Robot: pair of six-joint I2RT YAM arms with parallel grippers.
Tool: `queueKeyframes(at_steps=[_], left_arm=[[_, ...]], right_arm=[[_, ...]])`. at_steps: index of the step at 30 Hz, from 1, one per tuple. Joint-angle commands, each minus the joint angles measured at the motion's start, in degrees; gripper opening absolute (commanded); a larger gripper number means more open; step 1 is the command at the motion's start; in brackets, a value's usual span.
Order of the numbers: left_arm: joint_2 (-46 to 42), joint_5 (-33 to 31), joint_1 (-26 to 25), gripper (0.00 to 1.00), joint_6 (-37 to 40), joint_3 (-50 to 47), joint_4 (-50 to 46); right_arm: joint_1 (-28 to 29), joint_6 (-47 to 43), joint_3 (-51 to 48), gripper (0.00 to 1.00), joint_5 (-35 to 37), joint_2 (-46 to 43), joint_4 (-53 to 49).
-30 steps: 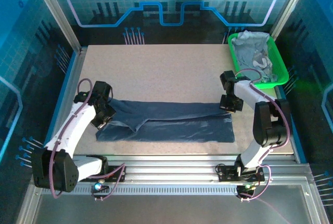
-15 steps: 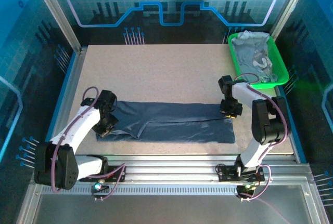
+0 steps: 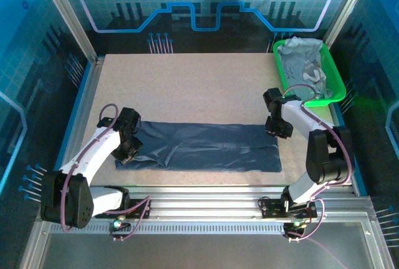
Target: Fold and stack the t-shirts
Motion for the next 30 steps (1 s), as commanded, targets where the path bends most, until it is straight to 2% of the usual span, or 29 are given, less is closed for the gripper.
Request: queueKeyframes(at_steps=[1,5,11,19,25,27,29,30], left_arm=[[-0.2,0.3,-0.4,0.0,-1.1,1.6,-2.2],[-1.6,-0.2,-0.4,0.0,-1.2,1.3,-2.3],[-0.9,0.0,-0.4,0.0,-1.4,1.0,-2.1],[-1.0,-0.1,-0.4,0.0,-1.3,0.4,-2.1],[-1.3,3.1,-0.6,0.0,-2.9,-0.3,-1.2],[-1.6,3.7,-0.7,0.14,-3.3,-0.1,-1.3],[-1.6,3.6,-0.7,0.4,-3.5,1.2,-2.6],[-1.7,3.2,-0.7,0.48,-3.3,2.4,-3.4]], right_arm=[[1.1,1.3,0.2,0.21,-2.4,1.0,0.0],[1.1,2.4,-2.0,0.13,-5.3,3.3,1.2],[-0.6,4.8,-5.8,0.09,-8.5,6.3,3.2],[-1.5,2.4,-4.0,0.11,-6.2,4.1,2.5],[3.4,0.6,-0.2,0.17,-4.6,-0.6,1.2],[5.8,0.6,1.1,0.18,-4.5,-0.8,1.0],[8.7,0.7,2.5,0.19,-4.4,-0.8,1.2],[9.9,0.7,3.0,0.2,-4.6,-0.9,1.6]])
